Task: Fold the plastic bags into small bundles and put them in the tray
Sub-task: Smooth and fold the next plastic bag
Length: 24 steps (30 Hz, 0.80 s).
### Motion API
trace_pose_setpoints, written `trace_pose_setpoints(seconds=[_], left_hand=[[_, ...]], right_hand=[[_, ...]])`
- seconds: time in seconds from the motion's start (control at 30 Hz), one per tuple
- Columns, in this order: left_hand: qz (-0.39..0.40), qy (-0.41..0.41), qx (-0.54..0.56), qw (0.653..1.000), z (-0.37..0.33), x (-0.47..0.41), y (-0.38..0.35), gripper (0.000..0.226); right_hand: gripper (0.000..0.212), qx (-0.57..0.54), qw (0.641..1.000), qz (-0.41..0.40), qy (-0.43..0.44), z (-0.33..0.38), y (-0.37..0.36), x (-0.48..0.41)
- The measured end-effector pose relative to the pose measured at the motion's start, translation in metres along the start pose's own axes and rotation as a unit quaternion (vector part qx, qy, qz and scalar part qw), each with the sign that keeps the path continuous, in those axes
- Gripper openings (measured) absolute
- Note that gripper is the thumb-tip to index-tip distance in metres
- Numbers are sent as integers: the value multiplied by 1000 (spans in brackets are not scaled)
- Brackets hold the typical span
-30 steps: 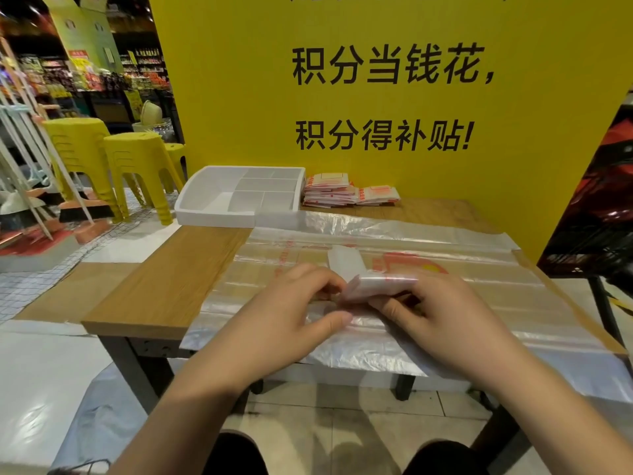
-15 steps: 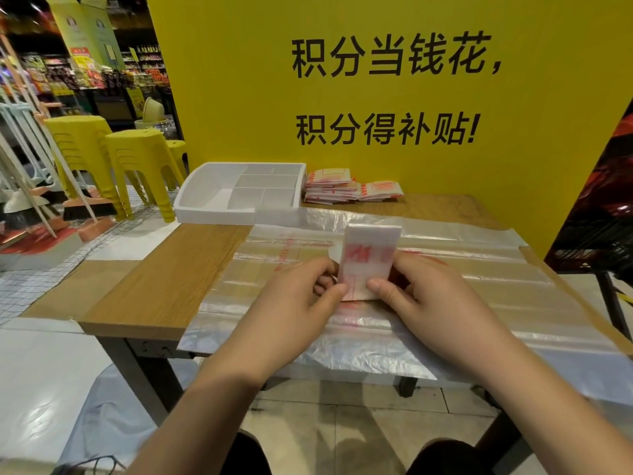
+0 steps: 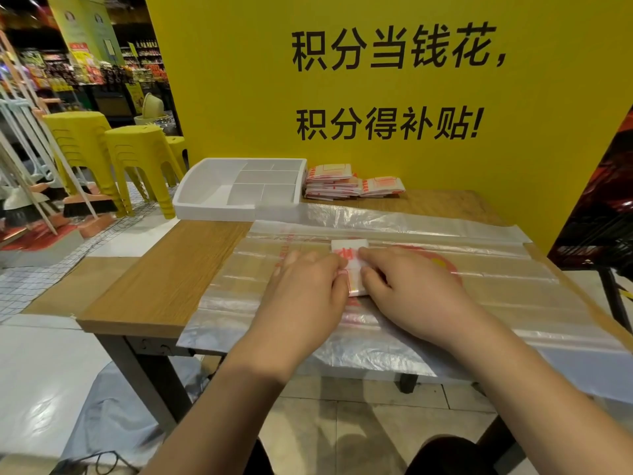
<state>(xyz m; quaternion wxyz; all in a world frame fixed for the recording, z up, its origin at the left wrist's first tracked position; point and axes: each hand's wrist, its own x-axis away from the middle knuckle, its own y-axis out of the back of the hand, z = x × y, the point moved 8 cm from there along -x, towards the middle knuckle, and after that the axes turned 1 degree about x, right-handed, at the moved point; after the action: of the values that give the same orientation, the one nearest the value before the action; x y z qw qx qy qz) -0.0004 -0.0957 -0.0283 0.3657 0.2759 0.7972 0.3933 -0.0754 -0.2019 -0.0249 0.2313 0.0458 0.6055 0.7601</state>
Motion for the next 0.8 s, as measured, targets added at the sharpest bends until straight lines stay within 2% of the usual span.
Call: trace_pose_setpoints(seconds=[0.17,0.27,0.4,0.5,0.63,0.8], left_hand=[[40,-38,-20,998,4,-4,-3,34],[123,-68,-18,990,3,-12,-8,31],[215,-67,-15,974,8,-24,-7,36],[248,-56,21,967,16,-30,-9,49],[277,-50,17,959,27,-31,-18,87],[301,-43,-10,953,23,-36,-19,84]], right_hand=[[39,42,999,-11,7,0,1,0],[38,35,998,5,51,-1,2,-5],[53,-2,994,54,99,-9,-5,-12],[69,-14,990,86,114,-19,-8,-12],[84,-19,984,134,120,-31,-13,-11],[88,-58,985,112,118,-34,-11,-17]])
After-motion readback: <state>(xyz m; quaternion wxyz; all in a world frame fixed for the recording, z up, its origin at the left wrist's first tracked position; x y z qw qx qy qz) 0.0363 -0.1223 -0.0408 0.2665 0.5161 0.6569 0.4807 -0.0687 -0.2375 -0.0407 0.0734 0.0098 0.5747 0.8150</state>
